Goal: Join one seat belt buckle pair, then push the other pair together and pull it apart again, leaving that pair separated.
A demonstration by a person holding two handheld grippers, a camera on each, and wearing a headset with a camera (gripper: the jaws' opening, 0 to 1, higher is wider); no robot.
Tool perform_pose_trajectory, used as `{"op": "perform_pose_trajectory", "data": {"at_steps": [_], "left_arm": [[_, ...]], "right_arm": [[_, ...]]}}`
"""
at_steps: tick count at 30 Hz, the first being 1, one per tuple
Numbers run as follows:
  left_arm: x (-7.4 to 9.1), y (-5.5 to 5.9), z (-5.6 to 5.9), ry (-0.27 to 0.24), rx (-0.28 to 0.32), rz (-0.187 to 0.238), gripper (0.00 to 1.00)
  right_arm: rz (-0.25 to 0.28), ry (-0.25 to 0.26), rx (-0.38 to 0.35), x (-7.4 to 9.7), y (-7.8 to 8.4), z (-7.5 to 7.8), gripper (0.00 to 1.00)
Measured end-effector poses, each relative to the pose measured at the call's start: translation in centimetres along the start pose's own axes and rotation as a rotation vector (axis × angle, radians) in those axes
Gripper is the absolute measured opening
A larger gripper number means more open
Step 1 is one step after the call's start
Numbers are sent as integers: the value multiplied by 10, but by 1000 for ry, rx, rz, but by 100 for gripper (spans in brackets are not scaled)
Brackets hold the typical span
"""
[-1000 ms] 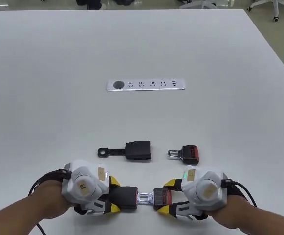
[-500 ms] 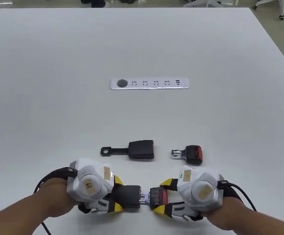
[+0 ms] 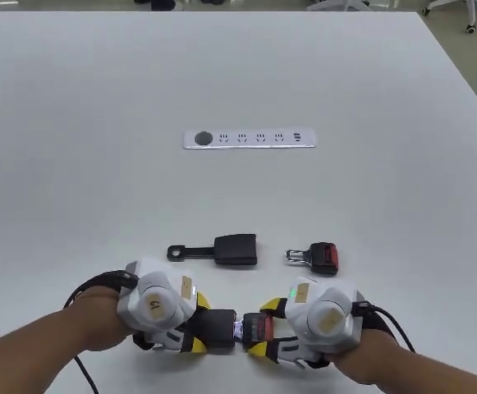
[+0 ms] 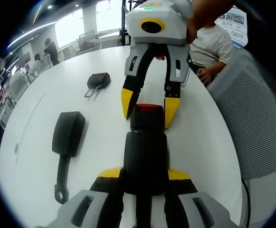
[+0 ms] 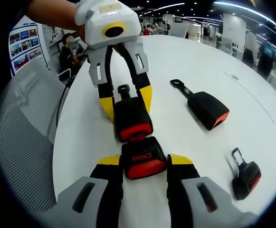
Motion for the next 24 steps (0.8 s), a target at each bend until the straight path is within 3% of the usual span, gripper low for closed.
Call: {"op": "perform_pose_trajectory", "data": {"at_steps": [24], "left_arm": [[0, -3, 1, 12, -6, -25, 32]], "right_arm": [[-3, 14, 4, -1, -1, -1, 33]]}}
Point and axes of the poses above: the centre of the closed fingertips' face, and the gripper's own axes: x roughly backward along the fingers, z roughly to its right, y roughly out of its underside, the point moved 6 cm from there along x, roughly backward along the fingers, and after that the axes turned 6 degrees about z, right-handed, at the moved point
